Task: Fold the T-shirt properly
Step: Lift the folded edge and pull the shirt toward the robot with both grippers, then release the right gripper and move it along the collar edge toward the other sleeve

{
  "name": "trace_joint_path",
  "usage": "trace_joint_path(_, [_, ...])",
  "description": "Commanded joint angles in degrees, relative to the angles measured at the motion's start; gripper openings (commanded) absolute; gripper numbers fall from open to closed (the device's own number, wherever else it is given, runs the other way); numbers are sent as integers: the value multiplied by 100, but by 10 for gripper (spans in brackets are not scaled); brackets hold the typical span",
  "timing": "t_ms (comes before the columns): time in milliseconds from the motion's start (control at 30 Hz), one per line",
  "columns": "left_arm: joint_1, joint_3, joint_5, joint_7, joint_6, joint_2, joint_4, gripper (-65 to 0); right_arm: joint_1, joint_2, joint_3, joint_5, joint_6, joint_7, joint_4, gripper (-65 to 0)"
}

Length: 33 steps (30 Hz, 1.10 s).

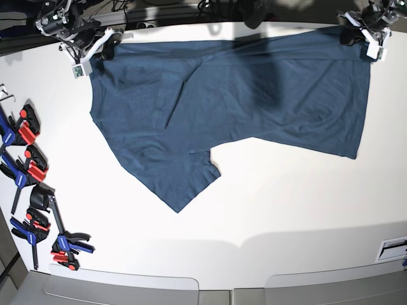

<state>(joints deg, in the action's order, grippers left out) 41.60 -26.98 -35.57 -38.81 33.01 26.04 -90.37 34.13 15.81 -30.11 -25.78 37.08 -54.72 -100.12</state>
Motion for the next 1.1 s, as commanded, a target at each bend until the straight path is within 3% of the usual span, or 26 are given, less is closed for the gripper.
trace_joint_path(0, [109,-42,446,-323,-219,66,50,-650,37,70,-31,-7,-26,-153,-59,-650])
trace_joint_path(500, [94,-208,431,-188,-219,66,-354,-650,33,72,-33,-17,-28,-184,-164,-650])
trace_joint_path(733, [94,-774,-79,-186,-216,66,-817,-650,31,72,-33,-17,-74,-168,-555,-650])
trace_joint_path(933, [94,-1060,-417,-138,-214,68,-901,-582,-4,72,-33,-15,-221,-57,-1137,-650])
trace_joint_path(1067, [94,-1058,-413,-46,-214,66,-901,-578,-39,72,-33,-13,-219,295,-1628,-650])
